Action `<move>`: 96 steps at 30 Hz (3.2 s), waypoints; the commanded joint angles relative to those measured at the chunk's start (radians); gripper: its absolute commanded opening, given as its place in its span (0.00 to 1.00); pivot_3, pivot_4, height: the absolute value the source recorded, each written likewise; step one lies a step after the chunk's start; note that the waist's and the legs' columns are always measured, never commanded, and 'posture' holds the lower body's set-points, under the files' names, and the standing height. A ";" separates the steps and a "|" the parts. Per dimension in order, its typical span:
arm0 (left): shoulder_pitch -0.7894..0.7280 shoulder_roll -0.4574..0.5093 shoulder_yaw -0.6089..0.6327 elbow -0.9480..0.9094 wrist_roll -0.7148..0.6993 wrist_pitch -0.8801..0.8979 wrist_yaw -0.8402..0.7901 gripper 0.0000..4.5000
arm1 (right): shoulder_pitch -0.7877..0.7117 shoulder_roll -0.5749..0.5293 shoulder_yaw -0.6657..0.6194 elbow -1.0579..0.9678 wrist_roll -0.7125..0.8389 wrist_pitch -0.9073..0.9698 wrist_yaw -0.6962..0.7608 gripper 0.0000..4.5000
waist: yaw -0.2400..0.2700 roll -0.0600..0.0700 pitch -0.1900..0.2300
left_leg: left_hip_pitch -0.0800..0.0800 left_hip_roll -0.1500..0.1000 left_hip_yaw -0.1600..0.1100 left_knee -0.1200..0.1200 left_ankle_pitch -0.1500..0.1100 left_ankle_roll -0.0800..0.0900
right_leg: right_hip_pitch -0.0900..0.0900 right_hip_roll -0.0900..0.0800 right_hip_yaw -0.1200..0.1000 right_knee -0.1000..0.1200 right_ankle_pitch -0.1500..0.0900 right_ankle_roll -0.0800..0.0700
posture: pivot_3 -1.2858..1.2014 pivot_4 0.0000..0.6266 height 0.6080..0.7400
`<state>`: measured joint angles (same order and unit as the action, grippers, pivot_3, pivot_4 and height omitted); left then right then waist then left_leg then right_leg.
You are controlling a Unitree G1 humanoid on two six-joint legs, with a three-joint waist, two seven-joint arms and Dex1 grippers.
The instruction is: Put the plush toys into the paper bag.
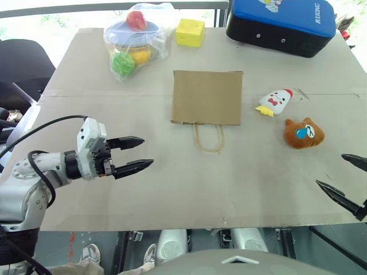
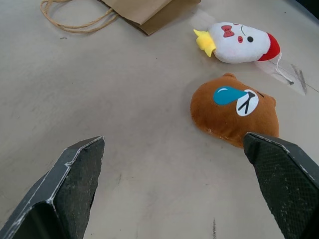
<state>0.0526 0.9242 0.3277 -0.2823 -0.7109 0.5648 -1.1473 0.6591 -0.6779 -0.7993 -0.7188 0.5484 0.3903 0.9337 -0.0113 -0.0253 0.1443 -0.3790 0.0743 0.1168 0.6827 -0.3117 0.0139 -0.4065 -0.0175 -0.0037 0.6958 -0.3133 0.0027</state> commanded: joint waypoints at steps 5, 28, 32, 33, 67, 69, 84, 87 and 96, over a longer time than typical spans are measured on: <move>-0.263 -0.106 -0.229 -0.053 0.152 -0.093 0.093 0.99 | -0.059 0.034 0.067 -0.098 0.118 0.009 -0.050 0.98 | 0.023 0.001 -0.001 | 0.000 -0.003 -0.001 0.001 0.000 0.001 | 0.001 0.001 -0.002 0.001 0.000 0.000 | 0.52 0.24 0.92; -0.707 -0.377 -0.723 0.571 0.643 -0.681 -0.107 0.52 | 0.022 0.028 0.217 -0.230 0.025 -0.045 -0.085 1.00 | 0.025 0.002 -0.002 | 0.000 -0.003 -0.005 0.006 0.000 0.001 | 0.001 0.009 0.004 0.000 0.001 0.001 | 0.52 0.24 0.92; -0.722 -0.390 -0.722 0.621 0.659 -0.738 -0.129 0.52 | 0.040 0.040 0.222 -0.244 0.014 -0.049 -0.100 1.00 | 0.025 0.001 -0.002 | 0.000 -0.003 -0.005 0.006 0.000 0.001 | 0.001 0.008 0.004 0.000 0.001 0.001 | 0.52 0.24 0.92; -0.724 -0.392 -0.722 0.629 0.659 -0.748 -0.137 0.52 | 0.042 0.042 0.223 -0.246 0.012 -0.048 -0.104 1.00 | 0.025 0.001 -0.002 | 0.000 -0.003 -0.005 0.006 0.000 0.001 | 0.001 0.008 0.004 0.000 0.001 0.001 | 0.52 0.24 0.92; -0.818 -0.522 -0.746 0.452 0.614 -0.028 -0.066 0.52 | 0.094 0.061 0.247 -0.310 0.001 -0.037 -0.168 1.00 | 0.025 0.002 -0.002 | -0.001 -0.003 -0.006 0.008 0.000 0.001 | 0.002 0.009 0.004 0.001 0.001 0.001 | 0.52 0.24 0.92; -0.821 -0.529 -0.747 0.442 0.608 0.010 -0.061 0.52 | 0.095 0.062 0.248 -0.310 0.000 -0.038 -0.168 1.00 | 0.025 0.001 -0.002 | -0.001 -0.003 -0.007 0.008 0.000 0.001 | 0.002 0.009 0.004 0.001 0.001 0.001 | 0.52 0.24 0.92; -0.823 -0.567 -0.758 0.410 0.576 0.127 -0.039 0.52 | 0.119 0.077 0.246 -0.324 -0.009 -0.042 -0.179 1.00 | 0.026 0.001 -0.002 | -0.001 -0.003 -0.007 0.009 0.000 0.001 | 0.002 0.009 0.004 0.001 0.001 0.001 | 0.52 0.24 0.92; -0.822 -0.584 -0.757 0.419 0.571 0.134 -0.031 0.52 | 0.126 0.082 0.242 -0.327 -0.009 -0.045 -0.179 1.00 | 0.026 0.002 -0.002 | -0.001 -0.003 -0.007 0.009 0.000 0.001 | 0.002 0.009 0.004 0.001 0.001 0.001 | 0.52 0.24 0.92; -0.800 -0.588 -0.773 0.424 0.586 0.118 -0.012 0.01 | 0.160 0.081 0.223 -0.328 0.001 -0.067 -0.179 1.00 | 0.026 0.002 -0.002 | -0.001 -0.003 -0.007 0.009 0.000 0.001 | 0.002 0.009 0.004 0.001 0.001 0.001 | 0.52 0.24 0.92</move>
<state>-0.7476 0.3372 -0.4427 0.1598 -0.1209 0.6958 -1.1630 0.8093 -0.5960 -0.5535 -1.0053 0.5348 0.3450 0.7564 0.0143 -0.0238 0.1419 -0.3800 0.0712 0.1101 0.6913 -0.3118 0.0145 -0.4050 -0.0086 0.0005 0.6972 -0.3126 0.0032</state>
